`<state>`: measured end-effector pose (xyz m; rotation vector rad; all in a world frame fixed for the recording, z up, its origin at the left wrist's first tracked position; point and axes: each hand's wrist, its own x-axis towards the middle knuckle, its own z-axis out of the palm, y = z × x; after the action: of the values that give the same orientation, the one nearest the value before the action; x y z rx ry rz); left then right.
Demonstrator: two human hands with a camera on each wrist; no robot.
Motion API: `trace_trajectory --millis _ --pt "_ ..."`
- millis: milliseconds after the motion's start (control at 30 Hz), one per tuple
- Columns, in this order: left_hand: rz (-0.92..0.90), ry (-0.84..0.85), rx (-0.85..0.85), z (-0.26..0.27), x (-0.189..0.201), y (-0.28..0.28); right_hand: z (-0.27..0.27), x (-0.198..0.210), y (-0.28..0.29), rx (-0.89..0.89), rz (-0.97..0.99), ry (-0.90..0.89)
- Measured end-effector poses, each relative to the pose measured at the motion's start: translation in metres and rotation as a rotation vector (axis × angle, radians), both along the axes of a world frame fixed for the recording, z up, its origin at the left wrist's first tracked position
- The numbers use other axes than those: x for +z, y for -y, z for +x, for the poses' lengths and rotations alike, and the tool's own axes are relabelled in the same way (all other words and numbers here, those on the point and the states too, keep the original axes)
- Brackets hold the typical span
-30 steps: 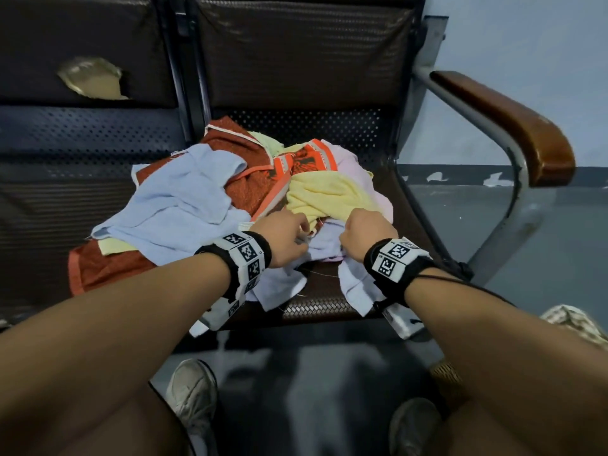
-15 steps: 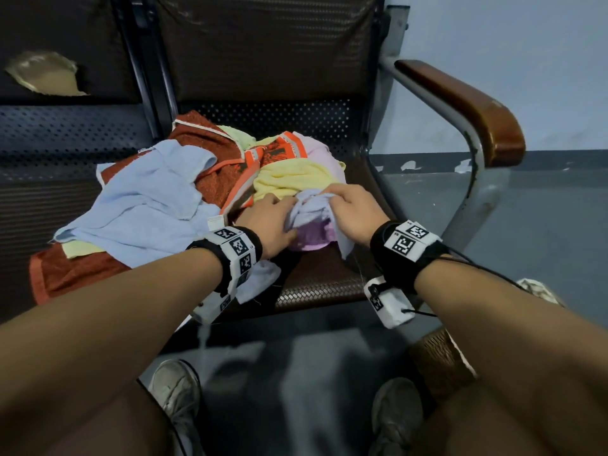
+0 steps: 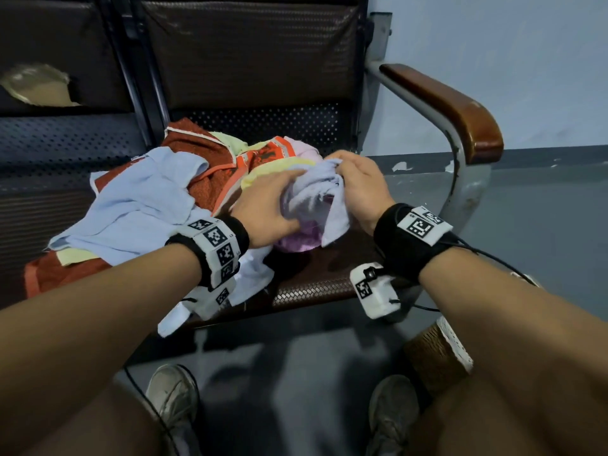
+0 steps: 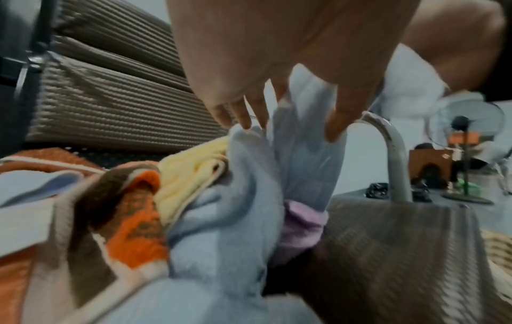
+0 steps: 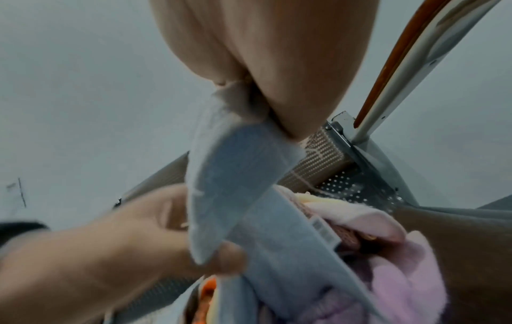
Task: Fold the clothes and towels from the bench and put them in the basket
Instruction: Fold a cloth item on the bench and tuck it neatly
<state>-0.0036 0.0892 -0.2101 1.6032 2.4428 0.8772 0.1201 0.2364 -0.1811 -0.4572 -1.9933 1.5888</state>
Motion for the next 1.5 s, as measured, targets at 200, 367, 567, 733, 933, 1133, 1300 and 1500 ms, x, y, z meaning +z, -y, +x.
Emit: trace_trajectory --millis 200,367,567,733,933,1133,1300,1500 --pt "0.185 -0.099 0.219 0.012 0.013 -0.004 0.004 0.019 0.002 -0.044 -0.211 -0.096" --pt "0.500 0.302 0.174 0.030 0.047 -0.012 0.008 -0.002 0.012 0.170 -0.074 0.176" --pt "0.724 0.714 0.298 0.013 0.065 -0.011 0.002 0.001 0.020 0.129 0.096 0.256" --pt "0.651 0.909 0.272 0.005 0.068 0.004 -0.006 0.019 0.036 0.103 0.206 0.025" --pt "0.462 0.843 0.238 0.009 0.057 0.014 -0.012 0.017 0.033 0.134 0.277 0.156" --pt "0.677 1.021 0.285 0.000 0.074 0.020 -0.016 -0.035 0.031 0.176 0.396 0.540" --pt "0.590 0.903 0.528 -0.035 0.059 0.041 -0.028 -0.009 0.030 0.029 0.503 0.359" --pt "0.338 0.646 0.415 -0.042 0.032 0.049 -0.029 0.026 0.045 0.053 0.437 0.135"
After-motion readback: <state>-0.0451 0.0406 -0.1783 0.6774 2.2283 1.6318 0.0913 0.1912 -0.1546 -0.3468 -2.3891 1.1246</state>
